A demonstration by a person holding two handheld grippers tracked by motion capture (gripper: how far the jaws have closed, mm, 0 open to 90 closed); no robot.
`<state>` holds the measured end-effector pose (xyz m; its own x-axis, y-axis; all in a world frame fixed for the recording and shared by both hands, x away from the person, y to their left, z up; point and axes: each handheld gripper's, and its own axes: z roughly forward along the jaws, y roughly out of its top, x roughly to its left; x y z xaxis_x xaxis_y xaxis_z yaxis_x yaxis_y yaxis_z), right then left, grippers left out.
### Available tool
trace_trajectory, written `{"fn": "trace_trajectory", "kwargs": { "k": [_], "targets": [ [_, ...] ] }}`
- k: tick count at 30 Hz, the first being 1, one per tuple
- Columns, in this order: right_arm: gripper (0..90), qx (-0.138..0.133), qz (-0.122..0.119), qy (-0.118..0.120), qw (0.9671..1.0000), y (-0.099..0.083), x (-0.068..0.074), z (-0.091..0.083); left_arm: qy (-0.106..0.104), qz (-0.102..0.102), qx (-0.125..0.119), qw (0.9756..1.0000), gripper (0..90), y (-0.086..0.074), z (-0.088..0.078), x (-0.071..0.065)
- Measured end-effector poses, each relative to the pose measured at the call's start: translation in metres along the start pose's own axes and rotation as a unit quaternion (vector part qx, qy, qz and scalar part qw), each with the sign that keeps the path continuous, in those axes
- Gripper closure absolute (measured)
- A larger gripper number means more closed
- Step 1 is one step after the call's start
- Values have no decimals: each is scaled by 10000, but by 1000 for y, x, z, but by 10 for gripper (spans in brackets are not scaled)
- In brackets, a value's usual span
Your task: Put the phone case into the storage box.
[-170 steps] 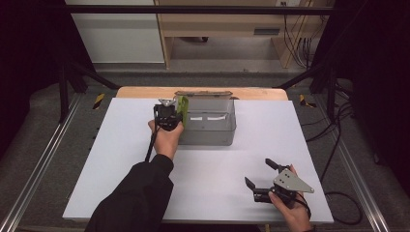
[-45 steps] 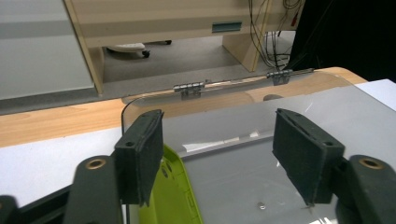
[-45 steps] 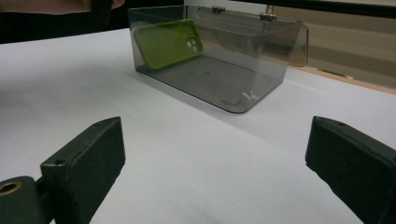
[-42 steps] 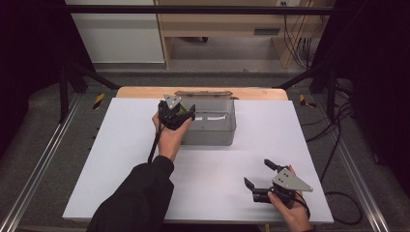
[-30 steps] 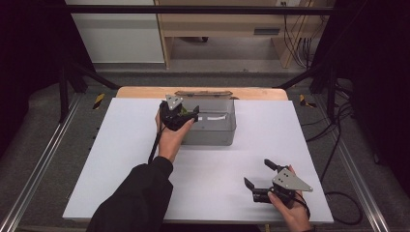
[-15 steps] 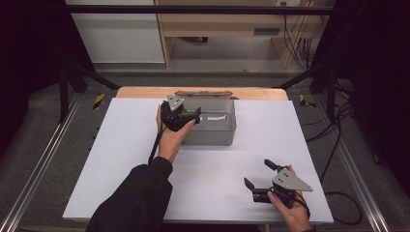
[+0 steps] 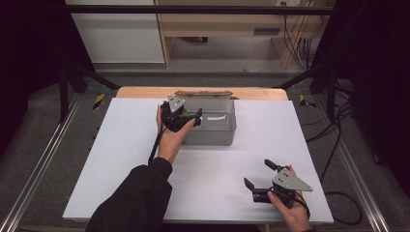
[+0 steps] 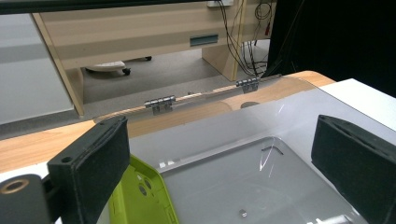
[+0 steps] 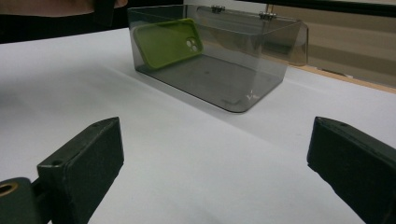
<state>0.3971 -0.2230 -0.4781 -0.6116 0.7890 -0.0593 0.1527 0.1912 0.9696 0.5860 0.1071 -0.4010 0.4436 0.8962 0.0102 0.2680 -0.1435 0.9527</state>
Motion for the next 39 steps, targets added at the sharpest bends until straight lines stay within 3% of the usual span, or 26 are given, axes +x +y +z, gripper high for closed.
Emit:
{"fn": "trace_trajectory", "kwargs": {
  "k": [22,39],
  "targets": [
    [36,10,14,2,10000,0,0,0,-351,128,-229,9990,26,-3,-8,-2],
    [35,19,-17,9,10000,0,0,1,-499,23,-405,9979,24,-7,-18,-1]
  ]
}}
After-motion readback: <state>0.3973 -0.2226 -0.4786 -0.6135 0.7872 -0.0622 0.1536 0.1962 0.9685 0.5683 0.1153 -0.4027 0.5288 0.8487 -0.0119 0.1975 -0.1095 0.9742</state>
